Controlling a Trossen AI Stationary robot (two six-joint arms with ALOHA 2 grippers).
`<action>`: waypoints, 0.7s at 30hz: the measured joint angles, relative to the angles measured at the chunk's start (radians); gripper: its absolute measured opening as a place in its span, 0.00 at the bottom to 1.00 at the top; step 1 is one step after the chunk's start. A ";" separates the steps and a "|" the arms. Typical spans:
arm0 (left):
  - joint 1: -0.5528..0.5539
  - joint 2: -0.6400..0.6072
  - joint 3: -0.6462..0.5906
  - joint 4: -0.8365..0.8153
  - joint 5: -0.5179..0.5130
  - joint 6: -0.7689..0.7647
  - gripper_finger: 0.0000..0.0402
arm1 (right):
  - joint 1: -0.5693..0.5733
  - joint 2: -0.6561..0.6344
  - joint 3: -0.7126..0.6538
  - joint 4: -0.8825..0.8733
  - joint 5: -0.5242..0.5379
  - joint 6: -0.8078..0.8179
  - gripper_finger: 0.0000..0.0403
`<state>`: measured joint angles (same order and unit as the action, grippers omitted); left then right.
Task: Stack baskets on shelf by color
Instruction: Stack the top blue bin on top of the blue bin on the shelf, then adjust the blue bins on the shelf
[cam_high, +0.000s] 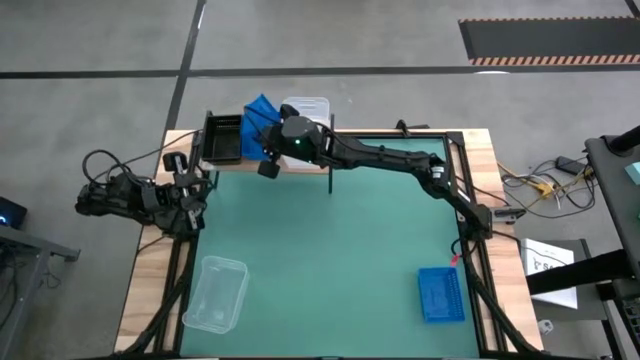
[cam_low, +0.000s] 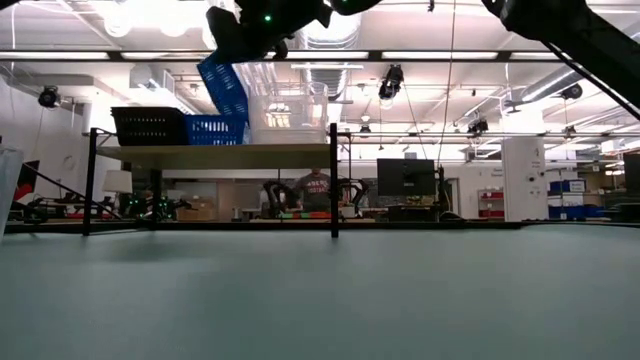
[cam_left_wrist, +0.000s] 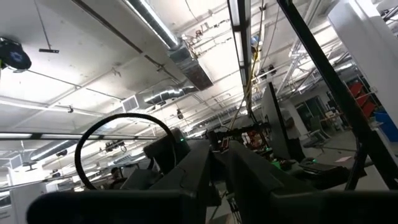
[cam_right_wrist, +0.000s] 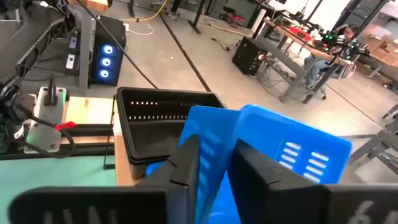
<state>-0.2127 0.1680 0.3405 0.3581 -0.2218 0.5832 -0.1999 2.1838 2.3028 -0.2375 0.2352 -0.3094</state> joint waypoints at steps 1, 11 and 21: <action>0.000 0.000 0.000 0.001 0.000 0.000 0.11 | -0.002 0.000 -0.003 0.001 0.000 0.002 0.18; 0.000 0.000 0.000 0.000 0.000 0.000 0.11 | -0.008 0.000 -0.007 0.003 -0.001 -0.014 0.35; 0.000 0.000 -0.003 -0.001 0.000 0.000 0.11 | 0.008 -0.027 -0.004 -0.075 -0.050 -0.082 0.24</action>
<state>-0.2127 0.1684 0.3374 0.3570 -0.2218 0.5832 -0.1915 2.1569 2.2990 -0.3123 0.1850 -0.3911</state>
